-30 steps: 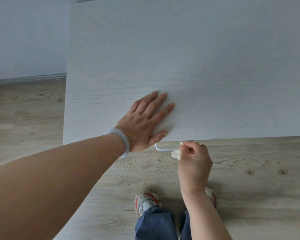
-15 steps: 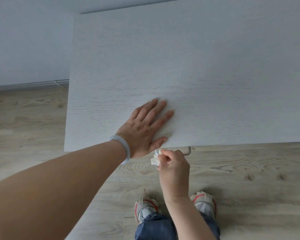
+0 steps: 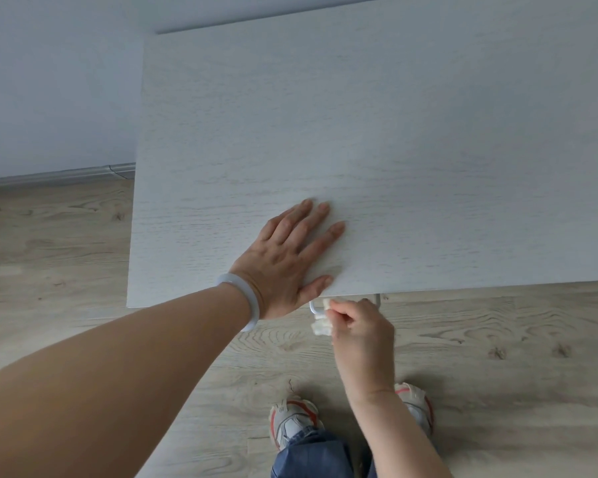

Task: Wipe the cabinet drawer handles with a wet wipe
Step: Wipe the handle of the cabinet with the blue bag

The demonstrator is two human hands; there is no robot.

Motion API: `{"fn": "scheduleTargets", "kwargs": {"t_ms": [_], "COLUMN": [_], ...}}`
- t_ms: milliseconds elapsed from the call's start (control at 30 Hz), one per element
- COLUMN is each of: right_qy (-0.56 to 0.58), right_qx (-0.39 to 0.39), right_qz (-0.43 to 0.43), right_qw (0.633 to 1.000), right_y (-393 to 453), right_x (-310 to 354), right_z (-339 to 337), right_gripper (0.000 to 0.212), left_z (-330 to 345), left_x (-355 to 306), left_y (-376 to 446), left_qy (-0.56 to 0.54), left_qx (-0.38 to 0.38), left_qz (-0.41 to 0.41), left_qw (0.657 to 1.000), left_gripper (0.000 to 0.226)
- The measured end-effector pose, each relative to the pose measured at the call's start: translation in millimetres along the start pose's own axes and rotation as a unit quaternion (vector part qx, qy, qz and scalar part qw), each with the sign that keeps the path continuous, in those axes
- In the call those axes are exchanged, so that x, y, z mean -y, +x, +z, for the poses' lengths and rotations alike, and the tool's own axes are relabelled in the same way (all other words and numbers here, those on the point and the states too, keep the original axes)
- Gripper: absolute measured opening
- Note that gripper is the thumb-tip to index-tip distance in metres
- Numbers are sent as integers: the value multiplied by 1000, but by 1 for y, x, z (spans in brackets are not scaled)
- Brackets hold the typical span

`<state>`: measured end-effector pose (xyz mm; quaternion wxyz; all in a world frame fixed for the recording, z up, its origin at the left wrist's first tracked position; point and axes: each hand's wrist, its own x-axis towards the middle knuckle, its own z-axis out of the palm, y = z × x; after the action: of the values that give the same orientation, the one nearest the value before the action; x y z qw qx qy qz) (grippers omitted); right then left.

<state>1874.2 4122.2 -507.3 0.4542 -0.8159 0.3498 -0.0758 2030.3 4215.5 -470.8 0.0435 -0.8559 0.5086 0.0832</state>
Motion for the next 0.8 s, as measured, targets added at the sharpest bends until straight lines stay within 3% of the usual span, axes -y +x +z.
{"fn": "scheduleTargets", "kwargs": {"t_ms": [67, 133, 233, 300, 500, 633, 700, 800], "right_qy": [31, 72, 90, 102, 141, 141, 238, 388], "right_qx": [-64, -74, 45, 77, -106, -73, -97, -134], "right_qz": [37, 77, 34, 27, 82, 98, 177, 294], "right_qw": [997, 992, 994, 991, 981, 983, 950, 863], "right_y": [1, -3, -9, -3, 6, 5, -1, -5], "right_x": [-16, -15, 0, 5, -1, -9, -9, 2], "right_z": [-12, -9, 2, -9, -50, -26, -11, -5], "right_gripper": [10, 11, 14, 17, 24, 21, 15, 8], "left_z": [0, 0, 0, 0, 1, 2, 2, 1], "left_x": [0, 0, 1, 1, 1, 1, 1, 0], "left_y": [0, 0, 0, 0, 0, 0, 0, 0], "left_qy": [1, 4, 4, 6, -1, -2, 0, 2], "left_qx": [0, -2, 1, 3, 3, 0, -1, -1], "left_qz": [2, 2, 1, 2, 1, 4, 4, 7], "left_qw": [1000, 1000, 1000, 1000, 1000, 1000, 1000, 1000], "left_gripper": [72, 72, 72, 72, 72, 73, 73, 73]}}
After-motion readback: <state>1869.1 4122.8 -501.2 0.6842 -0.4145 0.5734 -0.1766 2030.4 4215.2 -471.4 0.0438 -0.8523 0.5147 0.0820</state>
